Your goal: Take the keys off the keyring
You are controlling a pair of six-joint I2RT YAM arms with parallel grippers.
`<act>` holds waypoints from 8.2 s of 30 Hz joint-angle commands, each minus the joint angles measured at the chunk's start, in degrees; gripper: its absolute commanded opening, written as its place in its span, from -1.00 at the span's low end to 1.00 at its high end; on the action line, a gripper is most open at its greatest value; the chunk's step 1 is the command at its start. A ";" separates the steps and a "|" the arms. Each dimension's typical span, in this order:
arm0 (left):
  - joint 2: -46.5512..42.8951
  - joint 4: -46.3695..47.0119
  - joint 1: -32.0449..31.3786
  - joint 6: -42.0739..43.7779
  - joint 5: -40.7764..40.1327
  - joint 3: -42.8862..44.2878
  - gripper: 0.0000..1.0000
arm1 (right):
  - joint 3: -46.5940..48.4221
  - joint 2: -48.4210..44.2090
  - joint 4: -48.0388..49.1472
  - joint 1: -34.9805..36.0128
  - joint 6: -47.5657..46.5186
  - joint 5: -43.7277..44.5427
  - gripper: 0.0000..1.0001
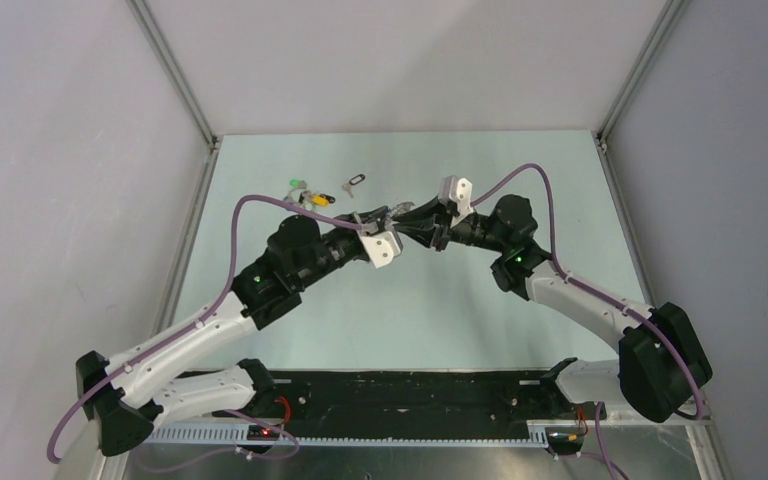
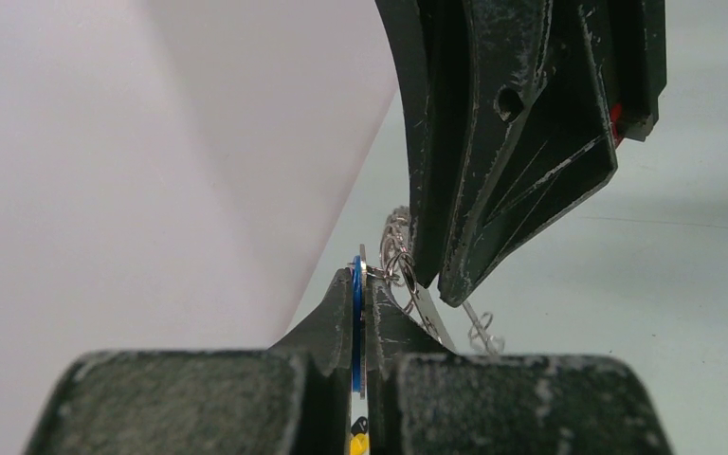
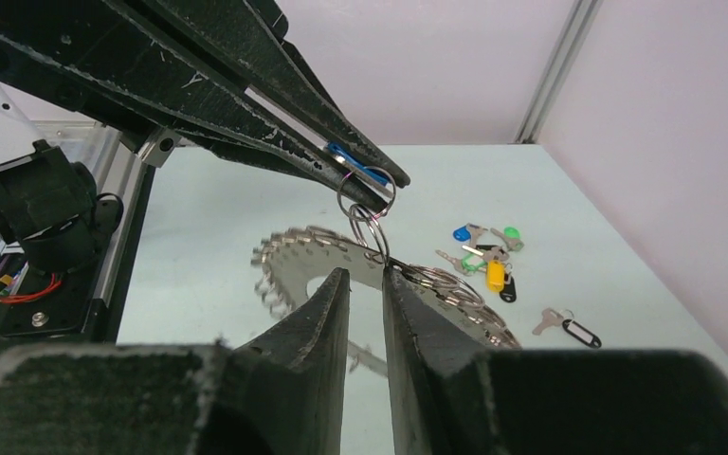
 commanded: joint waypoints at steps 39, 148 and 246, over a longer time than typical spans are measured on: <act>1.38 4.29 -0.25 3.50 -1.32 -0.92 -1.00 | 2.12 -8.97 -10.31 10.64 -28.67 21.35 -1.00; -0.03 4.45 -0.24 6.25 5.92 -2.00 -1.00 | 21.43 -2.64 -38.51 1.50 12.58 -6.80 -1.00; -3.04 5.99 -0.17 4.10 7.75 -2.15 -1.00 | -2.14 -17.71 -13.49 6.16 -7.77 12.94 -0.29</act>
